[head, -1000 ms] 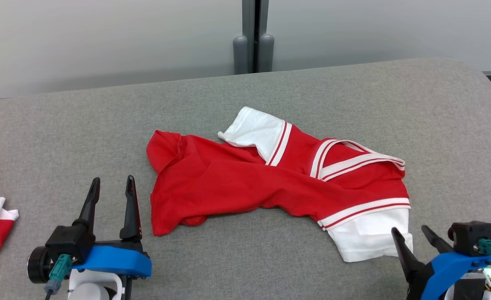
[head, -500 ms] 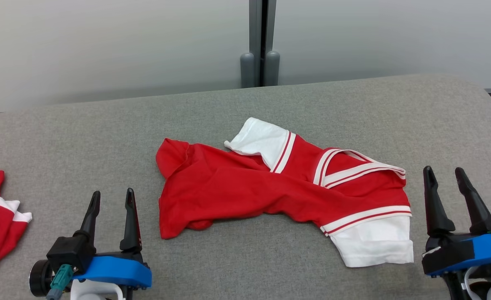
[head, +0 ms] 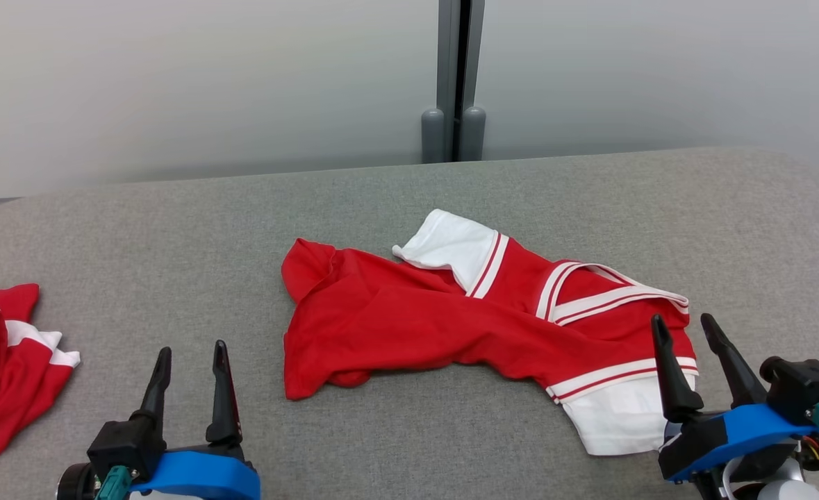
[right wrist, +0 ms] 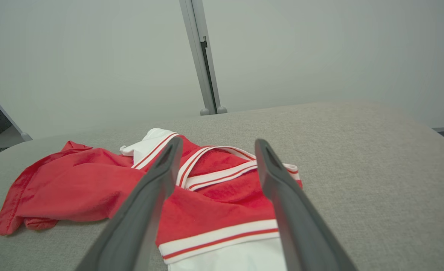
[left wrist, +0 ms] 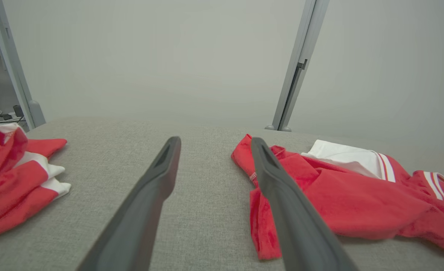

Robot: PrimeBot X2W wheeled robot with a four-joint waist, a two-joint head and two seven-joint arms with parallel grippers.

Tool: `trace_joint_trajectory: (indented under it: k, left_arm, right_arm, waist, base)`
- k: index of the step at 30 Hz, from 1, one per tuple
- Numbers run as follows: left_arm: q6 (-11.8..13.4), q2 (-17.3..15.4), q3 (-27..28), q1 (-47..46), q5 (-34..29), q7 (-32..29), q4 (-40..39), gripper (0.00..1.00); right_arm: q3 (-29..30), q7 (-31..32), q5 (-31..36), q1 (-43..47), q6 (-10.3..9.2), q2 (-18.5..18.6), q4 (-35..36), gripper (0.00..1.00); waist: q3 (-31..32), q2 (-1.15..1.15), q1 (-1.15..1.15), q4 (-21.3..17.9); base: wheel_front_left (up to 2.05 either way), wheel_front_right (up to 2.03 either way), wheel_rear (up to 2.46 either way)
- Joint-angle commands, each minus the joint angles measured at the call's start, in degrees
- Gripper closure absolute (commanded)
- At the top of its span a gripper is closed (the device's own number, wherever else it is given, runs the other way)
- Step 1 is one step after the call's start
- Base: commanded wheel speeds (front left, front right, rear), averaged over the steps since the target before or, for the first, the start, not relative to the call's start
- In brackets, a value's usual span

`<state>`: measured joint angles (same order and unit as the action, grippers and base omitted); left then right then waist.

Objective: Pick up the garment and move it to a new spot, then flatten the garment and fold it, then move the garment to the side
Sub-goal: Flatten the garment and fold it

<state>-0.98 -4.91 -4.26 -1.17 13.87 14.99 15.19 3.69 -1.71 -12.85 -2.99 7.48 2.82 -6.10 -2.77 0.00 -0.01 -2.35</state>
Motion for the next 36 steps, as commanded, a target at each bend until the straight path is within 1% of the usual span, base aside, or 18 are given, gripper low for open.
trace_joint_trajectory:
  k: [1, 16, 19, 22, 24, 27, 30, 36]
  left_arm:
    - [0.4, 0.0, 0.1, 0.2, -0.1, 0.1, -0.6, 0.00]
    - [0.9, -0.6, -1.0, 0.1, 0.3, -0.4, -1.8, 0.00]
    - [0.2, -0.7, -1.8, -0.4, 0.1, -0.6, -1.7, 0.00]
    - [-1.0, -0.5, -3.6, -0.9, -0.2, -1.2, -1.2, 0.00]
    - [-1.5, -0.3, -4.6, -1.5, -0.1, -1.3, -0.4, 0.00]
    - [-2.0, 0.2, -5.6, -2.0, 0.5, -2.1, 2.4, 0.00]
    - [-2.2, 0.4, -6.3, -3.3, 1.3, -3.2, 7.3, 0.00]
    - [-1.7, 0.7, -6.0, -6.9, 2.3, -3.1, 17.3, 0.00]
  right_arm:
    - [-0.2, -0.5, -0.4, 0.3, 0.03, 0.1, 0.0, 0.00]
    - [-0.6, -0.2, -0.6, -0.4, 0.03, 0.1, 0.1, 0.00]
    - [-0.2, 0.3, -1.0, -0.6, 0.03, 0.1, 0.5, 0.00]
    - [1.0, 2.0, -3.4, -0.1, 0.03, 0.1, 0.8, 0.00]
    - [1.9, 3.5, -3.3, 0.7, 0.03, 0.1, 0.6, 0.00]
    - [3.2, 5.7, -3.2, 1.4, 0.02, 0.1, -0.1, 0.00]
    - [4.3, 6.2, -4.0, 2.3, 0.03, 0.1, -1.5, 0.00]
    - [3.5, 6.0, -4.7, 2.8, 0.03, 0.1, -5.8, 0.00]
  waist:
    - [-0.2, 0.00, 0.01, 0.0]
    - [-1.4, 0.00, 0.01, 0.1]
    - [-1.7, 0.00, 0.01, 0.1]
    - [-2.0, 0.00, 0.01, -0.1]
    - [-2.3, 0.00, 0.01, -0.4]
    - [-2.9, 0.00, 0.01, -0.9]
    - [-3.8, 0.00, 0.01, -1.7]
    - [-5.7, 0.00, 0.01, -3.6]
  base:
    - [0.00, 0.00, 0.00]
    - [0.00, 0.00, 0.00]
    - [0.00, 0.00, 0.00]
    - [0.00, 0.00, 0.00]
    - [0.00, 0.00, 0.00]
    - [0.00, 0.00, 0.00]
    - [0.00, 0.00, 0.00]
    - [0.00, 0.00, 0.00]
